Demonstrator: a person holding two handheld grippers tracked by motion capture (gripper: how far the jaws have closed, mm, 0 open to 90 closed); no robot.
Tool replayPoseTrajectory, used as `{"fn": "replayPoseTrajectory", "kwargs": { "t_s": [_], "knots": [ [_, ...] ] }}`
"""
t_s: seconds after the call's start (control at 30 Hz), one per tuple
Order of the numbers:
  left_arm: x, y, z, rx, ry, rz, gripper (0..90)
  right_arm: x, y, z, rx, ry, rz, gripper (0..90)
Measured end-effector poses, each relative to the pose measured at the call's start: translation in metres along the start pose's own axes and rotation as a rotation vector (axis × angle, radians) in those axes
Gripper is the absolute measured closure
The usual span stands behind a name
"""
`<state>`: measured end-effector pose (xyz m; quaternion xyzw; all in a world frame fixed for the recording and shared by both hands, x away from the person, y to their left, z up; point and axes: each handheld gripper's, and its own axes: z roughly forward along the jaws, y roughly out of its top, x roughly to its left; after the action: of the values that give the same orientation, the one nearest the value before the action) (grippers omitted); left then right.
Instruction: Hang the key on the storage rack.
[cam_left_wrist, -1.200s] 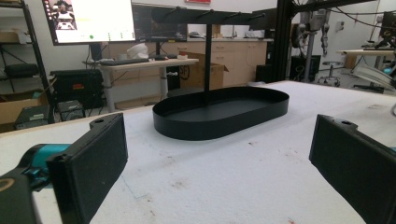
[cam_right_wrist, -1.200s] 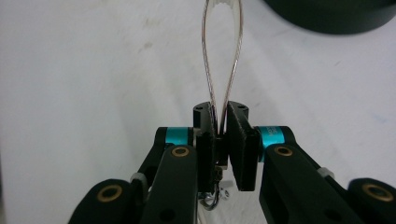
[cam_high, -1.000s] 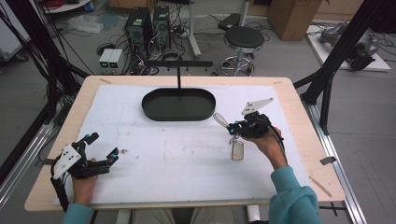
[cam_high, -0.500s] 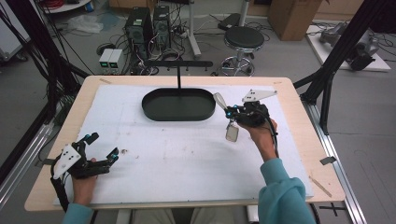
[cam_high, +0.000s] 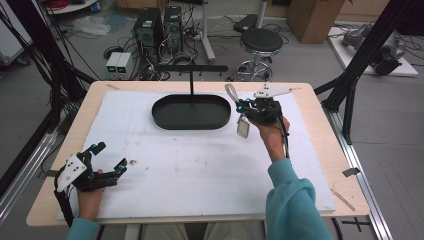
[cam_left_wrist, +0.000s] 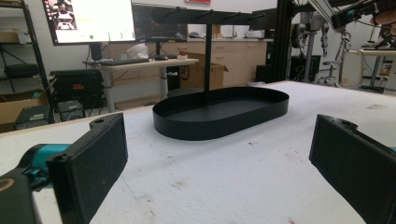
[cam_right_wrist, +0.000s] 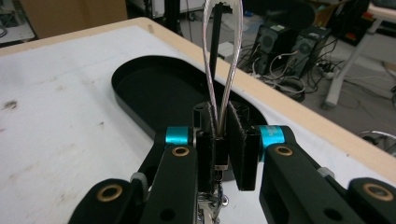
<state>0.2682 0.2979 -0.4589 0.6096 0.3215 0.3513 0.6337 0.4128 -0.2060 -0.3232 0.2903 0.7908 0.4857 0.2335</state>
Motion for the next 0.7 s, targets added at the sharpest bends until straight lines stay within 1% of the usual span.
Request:
{"fn": "replayPoseTrajectory", "kwargs": {
  "t_s": [0.07,0.1,0.17,0.33,0.4,0.43,0.5,0.6,0.67,0.7],
  "knots": [
    [0.0,0.0,0.0,0.0,-0.002,0.003,4.8,0.0,0.004,0.002,-0.006,-0.024,-0.003,82.5],
    [0.0,0.0,0.0,-0.001,0.0,0.002,4.8,0.0,0.006,0.003,-0.013,-0.026,0.004,82.5],
    [0.0,0.0,0.0,0.0,0.0,0.002,4.8,-0.002,0.009,0.006,-0.023,-0.046,0.013,82.5],
    [0.0,0.0,0.0,-0.001,0.0,0.001,4.8,-0.004,0.018,0.013,-0.047,-0.095,0.018,82.5],
    [0.0,0.0,0.0,0.0,0.0,0.002,4.8,-0.005,0.02,0.017,-0.055,-0.112,0.018,82.5],
    [0.0,0.0,0.0,0.0,0.0,0.002,4.8,-0.004,0.021,0.019,-0.05,-0.123,0.021,82.5],
    [0.0,0.0,0.0,0.0,0.0,0.002,4.8,-0.005,0.023,0.023,-0.055,-0.129,0.019,82.5],
    [0.0,0.0,0.0,0.0,0.0,0.001,4.7,-0.004,0.026,0.029,-0.062,-0.142,0.03,82.5],
    [0.0,0.0,0.0,-0.002,0.0,-0.002,4.8,-0.003,0.028,0.032,-0.072,-0.162,0.017,82.5],
    [0.0,0.0,0.0,-0.001,-0.001,-0.002,4.8,-0.002,0.029,0.033,-0.071,-0.166,0.021,82.5]
  ]
}}
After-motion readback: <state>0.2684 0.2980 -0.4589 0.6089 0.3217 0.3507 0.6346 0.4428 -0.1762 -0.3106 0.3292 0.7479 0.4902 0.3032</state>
